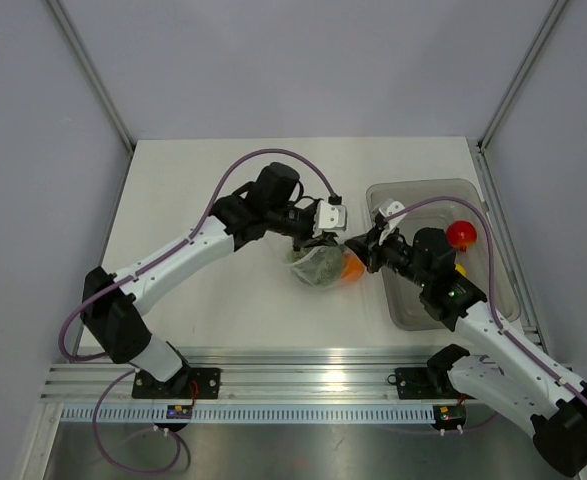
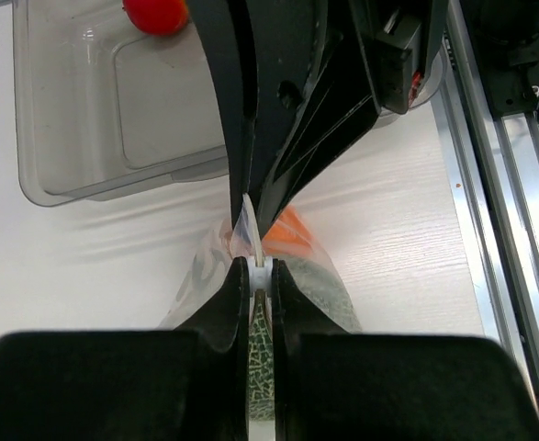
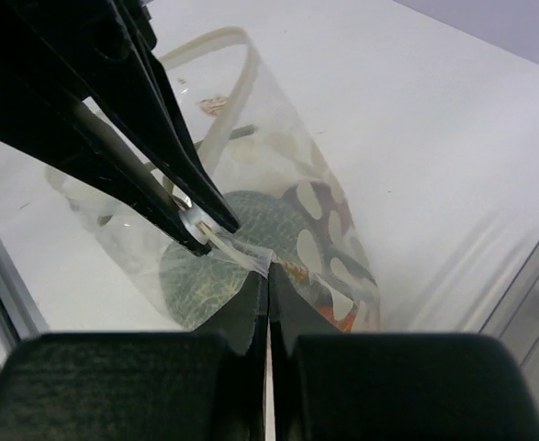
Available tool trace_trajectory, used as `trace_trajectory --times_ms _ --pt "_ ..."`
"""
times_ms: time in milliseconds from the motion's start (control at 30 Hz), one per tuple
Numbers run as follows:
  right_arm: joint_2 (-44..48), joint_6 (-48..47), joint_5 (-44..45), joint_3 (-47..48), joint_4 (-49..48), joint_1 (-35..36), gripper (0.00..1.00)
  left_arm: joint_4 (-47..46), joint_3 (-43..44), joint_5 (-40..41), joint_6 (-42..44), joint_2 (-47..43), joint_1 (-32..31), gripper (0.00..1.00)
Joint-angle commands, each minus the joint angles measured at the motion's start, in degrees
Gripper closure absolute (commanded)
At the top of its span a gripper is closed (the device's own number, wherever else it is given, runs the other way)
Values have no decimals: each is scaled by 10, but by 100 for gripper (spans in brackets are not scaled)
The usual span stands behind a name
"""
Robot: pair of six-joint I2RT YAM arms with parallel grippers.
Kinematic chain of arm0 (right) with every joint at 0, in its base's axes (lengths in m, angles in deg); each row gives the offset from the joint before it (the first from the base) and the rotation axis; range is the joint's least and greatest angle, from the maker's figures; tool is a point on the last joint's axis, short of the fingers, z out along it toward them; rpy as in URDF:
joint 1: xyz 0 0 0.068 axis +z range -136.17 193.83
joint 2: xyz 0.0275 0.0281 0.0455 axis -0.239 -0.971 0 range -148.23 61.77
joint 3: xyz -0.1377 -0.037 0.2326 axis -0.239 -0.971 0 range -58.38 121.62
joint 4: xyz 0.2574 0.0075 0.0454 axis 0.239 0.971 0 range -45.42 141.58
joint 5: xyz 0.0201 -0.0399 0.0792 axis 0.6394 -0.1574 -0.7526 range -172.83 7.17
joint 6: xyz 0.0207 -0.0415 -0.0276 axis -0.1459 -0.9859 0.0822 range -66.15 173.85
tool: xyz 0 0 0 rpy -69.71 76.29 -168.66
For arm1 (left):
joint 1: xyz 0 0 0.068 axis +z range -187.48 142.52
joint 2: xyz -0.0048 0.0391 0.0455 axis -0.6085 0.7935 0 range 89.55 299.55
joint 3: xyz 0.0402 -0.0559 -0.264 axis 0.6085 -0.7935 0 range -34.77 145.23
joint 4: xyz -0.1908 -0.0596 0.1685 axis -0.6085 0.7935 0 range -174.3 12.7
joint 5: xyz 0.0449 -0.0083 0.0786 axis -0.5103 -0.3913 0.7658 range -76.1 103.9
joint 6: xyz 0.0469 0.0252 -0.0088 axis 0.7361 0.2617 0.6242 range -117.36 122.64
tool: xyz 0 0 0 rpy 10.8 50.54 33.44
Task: Place the food in the zip-top bag and seal the zipper
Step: Zip the zipper food storage bag at the center of the board.
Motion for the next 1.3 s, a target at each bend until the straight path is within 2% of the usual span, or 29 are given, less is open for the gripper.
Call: trace_trajectory --times_ms 0,367,567,867,1000,1267 --pt "22 13 114 -11 -30 -7 100 10 15 -11 -15 -12 14 100" --pt "28 42 201 -23 -22 -7 100 4 -42 -9 -51 -75 84 100" --pt "22 49 227 -28 -20 -8 100 -21 -116 -3 -77 -137 125 100" --pt "18 61 258 -27 -15 -11 100 -57 -212 61 -108 -236 165 100" --pt "19 70 265 -26 -8 -13 100 -59 -231 81 -104 -254 194 100" --pt "34 78 302 -26 18 -18 100 -33 -230 56 -103 -255 243 100"
